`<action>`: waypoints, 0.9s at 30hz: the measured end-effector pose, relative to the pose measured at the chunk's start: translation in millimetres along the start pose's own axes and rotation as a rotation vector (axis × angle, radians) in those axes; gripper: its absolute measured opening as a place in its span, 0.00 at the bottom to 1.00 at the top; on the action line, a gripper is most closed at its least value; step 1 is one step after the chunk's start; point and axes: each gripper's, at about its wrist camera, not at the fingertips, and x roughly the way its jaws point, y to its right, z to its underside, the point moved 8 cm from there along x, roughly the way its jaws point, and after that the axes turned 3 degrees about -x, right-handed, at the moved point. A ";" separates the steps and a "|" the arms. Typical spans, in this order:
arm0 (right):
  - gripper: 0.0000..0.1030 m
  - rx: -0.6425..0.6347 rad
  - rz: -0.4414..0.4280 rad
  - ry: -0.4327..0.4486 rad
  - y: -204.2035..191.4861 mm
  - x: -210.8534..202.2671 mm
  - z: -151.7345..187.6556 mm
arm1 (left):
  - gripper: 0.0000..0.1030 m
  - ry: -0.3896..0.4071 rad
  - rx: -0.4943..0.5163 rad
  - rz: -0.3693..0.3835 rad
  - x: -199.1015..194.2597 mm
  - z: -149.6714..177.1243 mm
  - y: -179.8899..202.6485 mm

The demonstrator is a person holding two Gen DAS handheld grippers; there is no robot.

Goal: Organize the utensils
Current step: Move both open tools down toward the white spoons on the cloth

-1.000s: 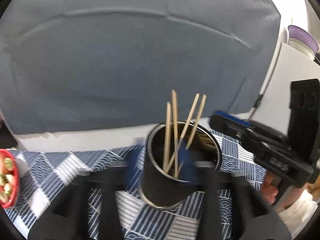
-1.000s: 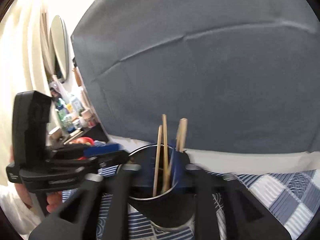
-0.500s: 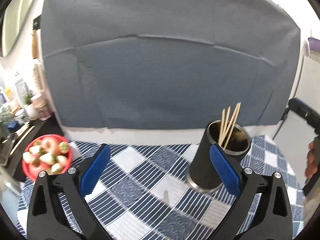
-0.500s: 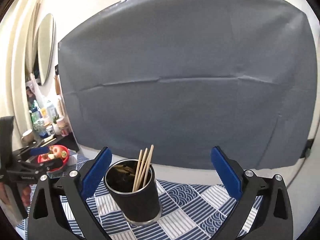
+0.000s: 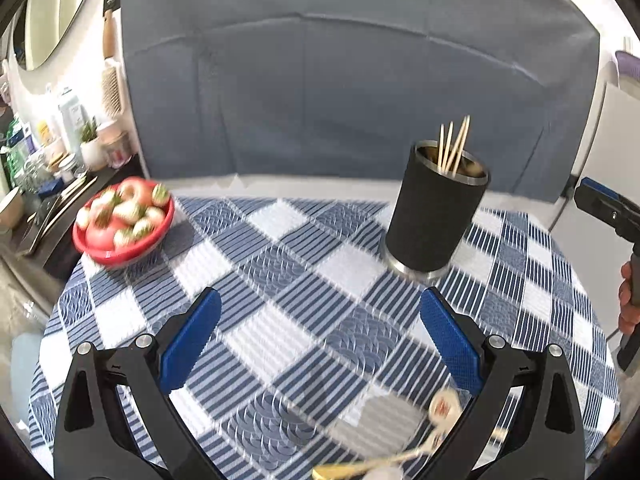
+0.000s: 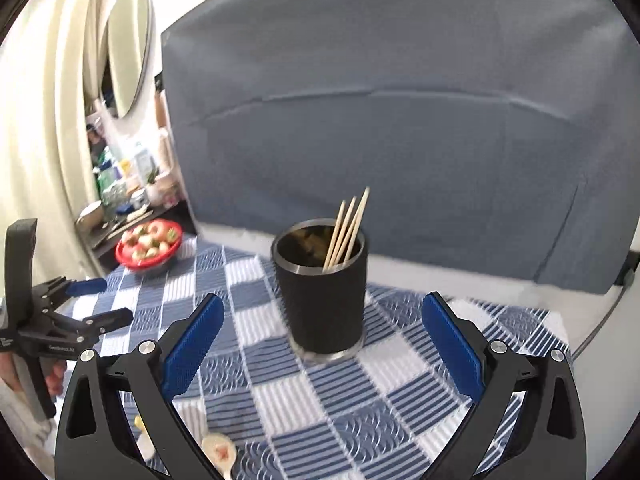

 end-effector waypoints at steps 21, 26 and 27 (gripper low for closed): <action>0.92 -0.095 -0.189 -0.255 -68.2 -5.2 119.0 | 0.94 -0.228 -0.048 -0.048 -36.4 153.4 -28.9; 0.92 -0.131 -0.226 -0.297 -90.8 0.1 132.1 | 0.94 -0.280 -0.018 -0.010 -40.2 180.5 -24.1; 0.92 -0.132 -0.232 -0.306 -94.8 1.7 134.0 | 0.94 -0.289 -0.015 -0.003 -40.3 184.5 -23.0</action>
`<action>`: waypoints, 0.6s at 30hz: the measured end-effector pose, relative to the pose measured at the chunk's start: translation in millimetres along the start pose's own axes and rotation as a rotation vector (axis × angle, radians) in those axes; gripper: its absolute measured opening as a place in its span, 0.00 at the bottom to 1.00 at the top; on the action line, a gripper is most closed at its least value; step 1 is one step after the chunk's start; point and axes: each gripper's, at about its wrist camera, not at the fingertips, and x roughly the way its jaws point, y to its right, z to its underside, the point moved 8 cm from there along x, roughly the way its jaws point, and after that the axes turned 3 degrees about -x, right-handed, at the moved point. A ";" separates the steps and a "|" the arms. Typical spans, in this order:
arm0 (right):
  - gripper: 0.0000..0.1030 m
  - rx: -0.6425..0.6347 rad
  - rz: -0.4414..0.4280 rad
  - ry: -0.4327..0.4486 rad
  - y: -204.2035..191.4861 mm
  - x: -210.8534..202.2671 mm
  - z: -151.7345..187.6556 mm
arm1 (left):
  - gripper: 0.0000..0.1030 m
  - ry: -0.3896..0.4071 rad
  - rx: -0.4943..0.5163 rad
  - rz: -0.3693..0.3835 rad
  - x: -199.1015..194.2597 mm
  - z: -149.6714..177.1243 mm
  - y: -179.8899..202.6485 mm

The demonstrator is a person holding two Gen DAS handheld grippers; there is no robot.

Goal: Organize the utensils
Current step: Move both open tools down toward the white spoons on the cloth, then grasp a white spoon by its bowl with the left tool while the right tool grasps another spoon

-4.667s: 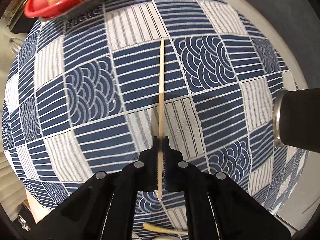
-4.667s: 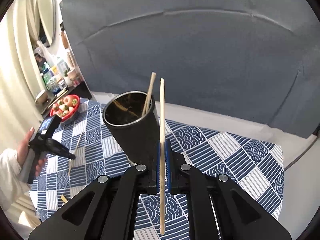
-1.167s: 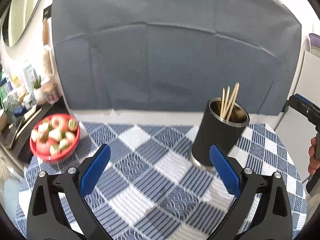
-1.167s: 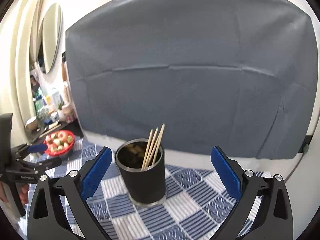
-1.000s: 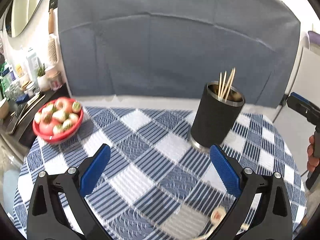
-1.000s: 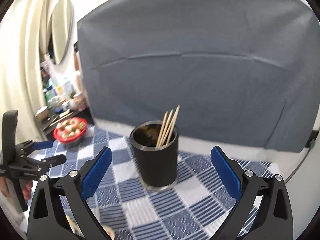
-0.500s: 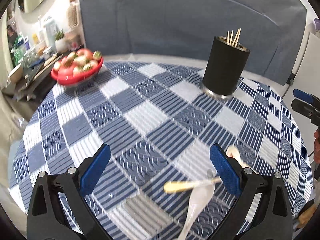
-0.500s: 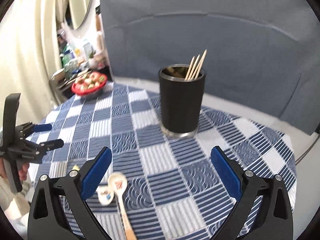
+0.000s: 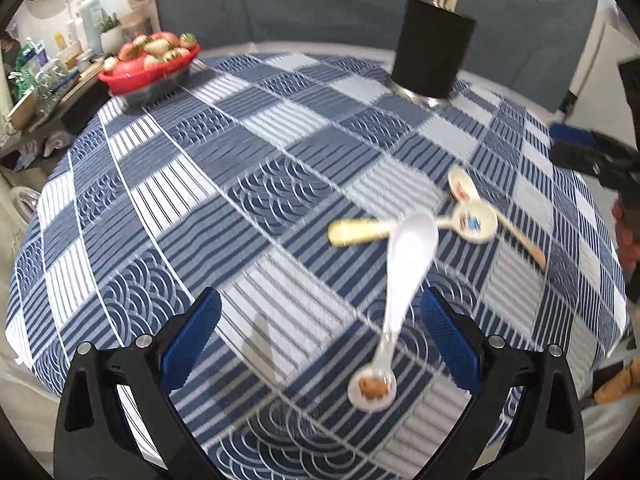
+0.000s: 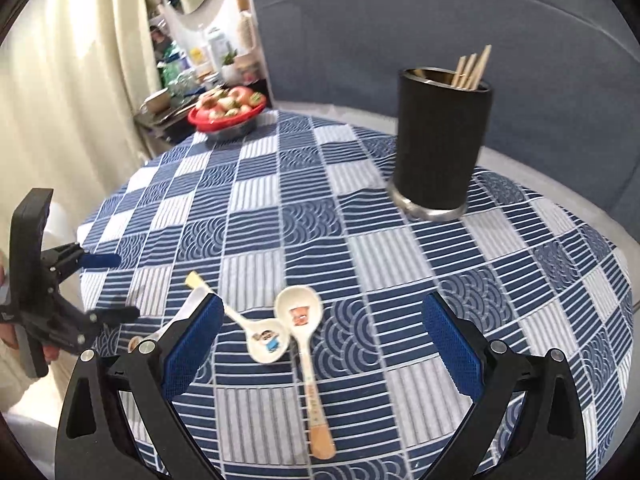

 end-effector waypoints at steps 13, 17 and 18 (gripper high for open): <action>0.92 -0.004 -0.140 -0.145 -66.3 39.4 15.4 | 0.94 -0.107 0.050 0.074 8.6 48.4 17.4; 0.92 -0.001 -0.183 -0.183 -83.7 56.5 13.4 | 0.94 -0.120 0.051 0.079 13.7 50.4 16.6; 0.92 -0.005 -0.189 -0.189 -87.0 60.0 12.4 | 0.94 -0.124 0.053 0.080 14.9 50.3 16.1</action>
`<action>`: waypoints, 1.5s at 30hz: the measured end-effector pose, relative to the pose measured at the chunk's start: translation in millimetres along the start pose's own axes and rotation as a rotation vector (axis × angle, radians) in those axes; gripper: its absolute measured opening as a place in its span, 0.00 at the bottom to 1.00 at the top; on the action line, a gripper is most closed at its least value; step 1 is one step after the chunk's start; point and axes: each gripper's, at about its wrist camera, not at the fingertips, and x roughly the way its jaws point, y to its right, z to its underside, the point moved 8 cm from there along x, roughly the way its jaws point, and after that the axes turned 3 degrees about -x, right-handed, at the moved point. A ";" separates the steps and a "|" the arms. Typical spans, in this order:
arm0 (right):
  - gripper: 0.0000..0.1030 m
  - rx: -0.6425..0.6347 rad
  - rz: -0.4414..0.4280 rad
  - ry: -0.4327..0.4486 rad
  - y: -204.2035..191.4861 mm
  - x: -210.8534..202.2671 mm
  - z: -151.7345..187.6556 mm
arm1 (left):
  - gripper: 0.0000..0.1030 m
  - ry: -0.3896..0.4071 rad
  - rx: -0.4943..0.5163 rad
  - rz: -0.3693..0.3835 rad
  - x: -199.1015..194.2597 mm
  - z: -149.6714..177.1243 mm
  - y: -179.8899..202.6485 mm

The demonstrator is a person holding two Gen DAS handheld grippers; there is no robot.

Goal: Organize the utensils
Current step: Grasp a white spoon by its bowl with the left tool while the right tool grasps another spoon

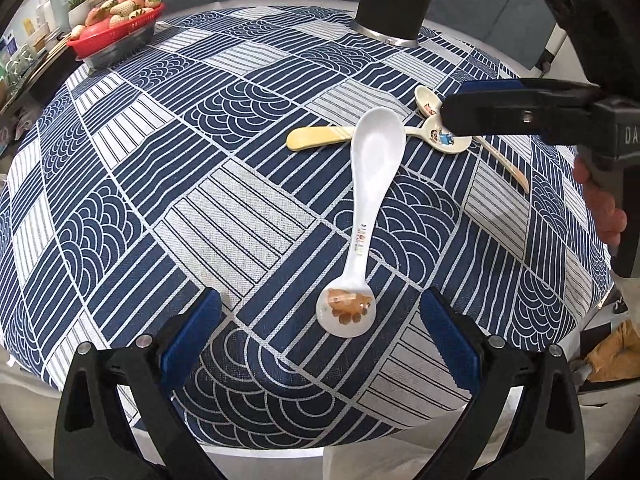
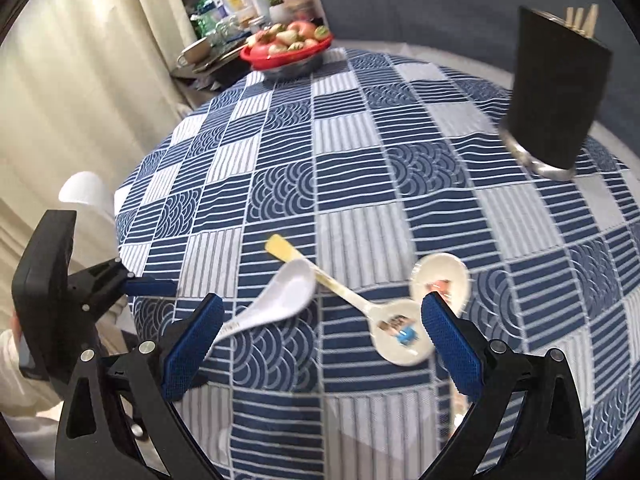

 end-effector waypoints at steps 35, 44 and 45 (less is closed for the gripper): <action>0.09 0.158 -0.199 -0.001 -3.2 14.4 -9.7 | 0.15 0.024 0.134 -0.010 -2.8 -33.0 -7.9; 0.09 0.201 -0.189 0.095 23.6 -21.8 -29.2 | 0.01 0.077 0.102 0.038 -16.3 -65.6 -3.5; 0.09 0.203 -0.185 0.102 26.3 -24.7 -30.6 | 0.01 0.083 0.099 0.058 -18.3 -67.6 -1.5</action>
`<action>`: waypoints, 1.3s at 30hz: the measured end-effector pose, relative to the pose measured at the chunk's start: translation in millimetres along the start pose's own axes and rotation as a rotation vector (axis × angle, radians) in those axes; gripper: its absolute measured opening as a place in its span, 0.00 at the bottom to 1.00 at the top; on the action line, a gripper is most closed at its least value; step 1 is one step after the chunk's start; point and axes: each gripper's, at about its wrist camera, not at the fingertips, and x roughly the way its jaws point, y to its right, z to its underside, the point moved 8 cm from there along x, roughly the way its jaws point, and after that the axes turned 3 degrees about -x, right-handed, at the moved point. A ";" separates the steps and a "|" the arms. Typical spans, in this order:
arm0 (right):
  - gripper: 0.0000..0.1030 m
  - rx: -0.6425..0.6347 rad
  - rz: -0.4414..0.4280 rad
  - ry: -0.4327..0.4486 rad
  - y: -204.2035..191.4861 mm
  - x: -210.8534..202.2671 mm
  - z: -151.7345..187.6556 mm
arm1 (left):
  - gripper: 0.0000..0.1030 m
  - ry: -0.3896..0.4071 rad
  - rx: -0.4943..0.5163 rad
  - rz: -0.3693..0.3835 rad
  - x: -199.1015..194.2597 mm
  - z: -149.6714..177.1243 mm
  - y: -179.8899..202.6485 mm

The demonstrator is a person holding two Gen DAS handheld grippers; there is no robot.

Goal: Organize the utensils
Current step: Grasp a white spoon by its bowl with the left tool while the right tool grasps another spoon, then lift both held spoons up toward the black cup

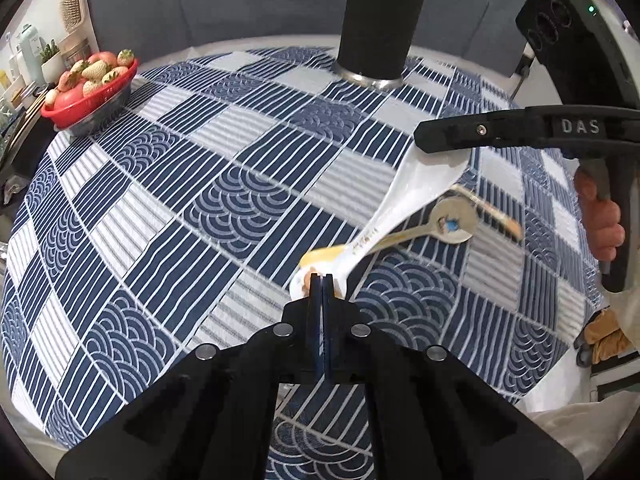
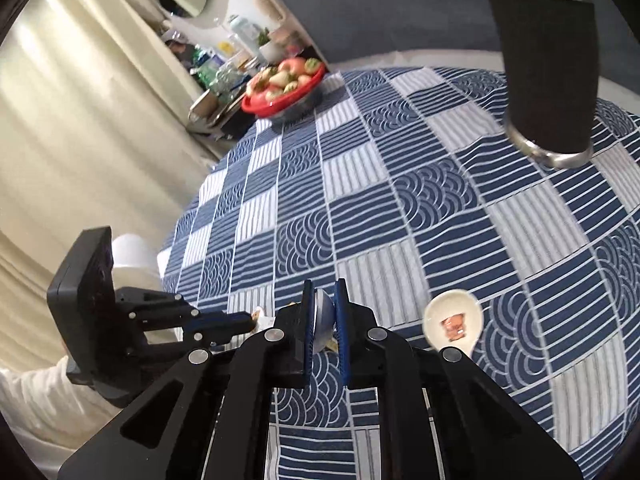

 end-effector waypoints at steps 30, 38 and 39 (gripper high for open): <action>0.09 0.007 -0.020 0.125 27.6 -71.9 -34.2 | 0.31 0.045 -0.024 0.230 -4.9 -69.2 36.6; 0.09 -0.062 0.067 0.195 54.8 -123.4 -86.1 | 0.31 0.105 0.037 0.220 -3.4 -137.3 63.7; 0.09 -0.071 0.079 0.201 58.5 -129.7 -93.2 | 0.32 0.113 0.046 0.218 -2.8 -149.6 68.6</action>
